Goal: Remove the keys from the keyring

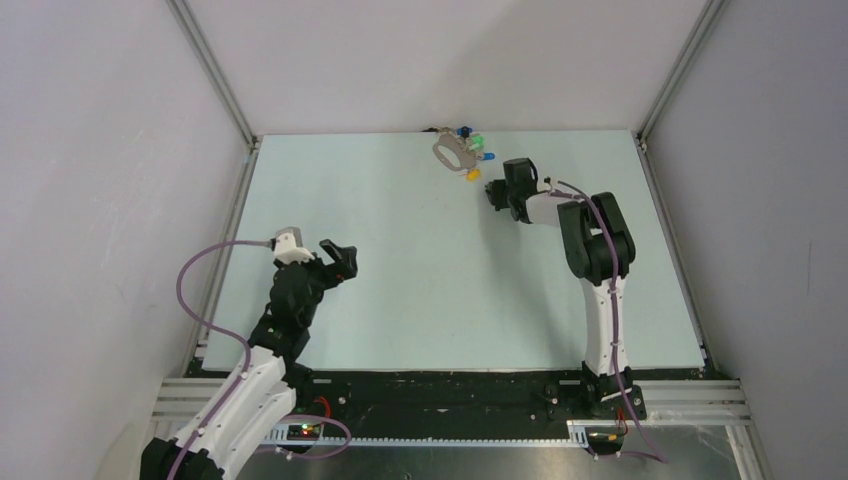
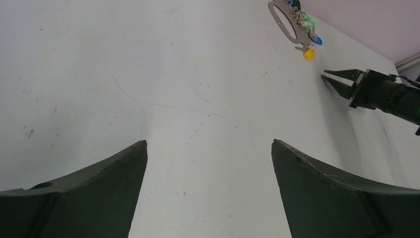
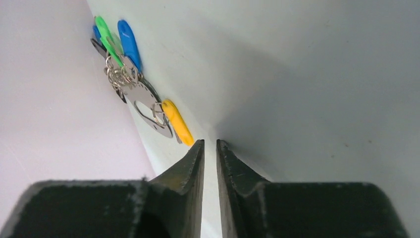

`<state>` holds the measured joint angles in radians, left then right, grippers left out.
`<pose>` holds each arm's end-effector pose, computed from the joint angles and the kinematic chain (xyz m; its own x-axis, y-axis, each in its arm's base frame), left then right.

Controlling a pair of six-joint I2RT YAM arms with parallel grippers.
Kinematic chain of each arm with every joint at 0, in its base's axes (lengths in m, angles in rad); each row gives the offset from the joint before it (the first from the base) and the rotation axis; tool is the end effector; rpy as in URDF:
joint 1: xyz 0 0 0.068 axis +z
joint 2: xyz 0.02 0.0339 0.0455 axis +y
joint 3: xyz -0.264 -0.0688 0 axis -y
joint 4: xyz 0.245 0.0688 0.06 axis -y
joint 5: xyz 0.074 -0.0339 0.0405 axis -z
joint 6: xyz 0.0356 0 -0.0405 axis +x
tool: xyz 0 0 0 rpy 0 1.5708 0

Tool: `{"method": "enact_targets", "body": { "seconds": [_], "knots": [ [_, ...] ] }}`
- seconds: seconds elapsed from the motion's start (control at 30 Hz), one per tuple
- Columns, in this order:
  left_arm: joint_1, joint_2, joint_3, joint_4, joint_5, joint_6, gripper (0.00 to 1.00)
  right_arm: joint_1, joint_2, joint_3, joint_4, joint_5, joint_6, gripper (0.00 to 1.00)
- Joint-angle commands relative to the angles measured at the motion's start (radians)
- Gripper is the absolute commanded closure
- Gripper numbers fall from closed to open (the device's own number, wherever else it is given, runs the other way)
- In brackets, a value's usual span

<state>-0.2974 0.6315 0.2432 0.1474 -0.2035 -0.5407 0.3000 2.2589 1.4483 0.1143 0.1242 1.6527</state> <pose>0.1571 -0.0406 0.2062 -0.2467 -0.4516 -0.8574 -0.0322 0.8881 -0.4585 0.4635 0.1388 0.1111 -0.1516 0.9883 -0.0164 0.6272 0.1091 0.7711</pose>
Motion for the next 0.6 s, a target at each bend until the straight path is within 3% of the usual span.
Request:
{"method": "enact_targets", "body": {
  "seconds": [0.0, 0.03, 0.1, 0.4, 0.57],
  "knots": [
    [-0.005, -0.017, 0.008, 0.014, -0.003, 0.006, 0.02, 0.000, -0.048, -0.065, 0.006, 0.002, -0.154, 0.69],
    [-0.005, -0.019, 0.008, 0.014, -0.002, 0.007, 0.02, 0.002, -0.053, -0.059, 0.024, 0.002, -0.188, 0.58],
    [-0.006, -0.020, 0.009, 0.013, -0.003, 0.005, 0.02, -0.001, -0.041, -0.022, 0.027, -0.016, -0.225, 0.53],
    [-0.005, -0.026, 0.006, 0.009, -0.009, 0.007, 0.02, -0.006, 0.132, 0.266, -0.083, -0.068, -0.226, 0.51],
    [-0.006, -0.015, 0.009, 0.008, -0.010, 0.007, 0.02, -0.006, 0.194, 0.418, -0.205, -0.033, -0.212, 0.45]
  ]
}}
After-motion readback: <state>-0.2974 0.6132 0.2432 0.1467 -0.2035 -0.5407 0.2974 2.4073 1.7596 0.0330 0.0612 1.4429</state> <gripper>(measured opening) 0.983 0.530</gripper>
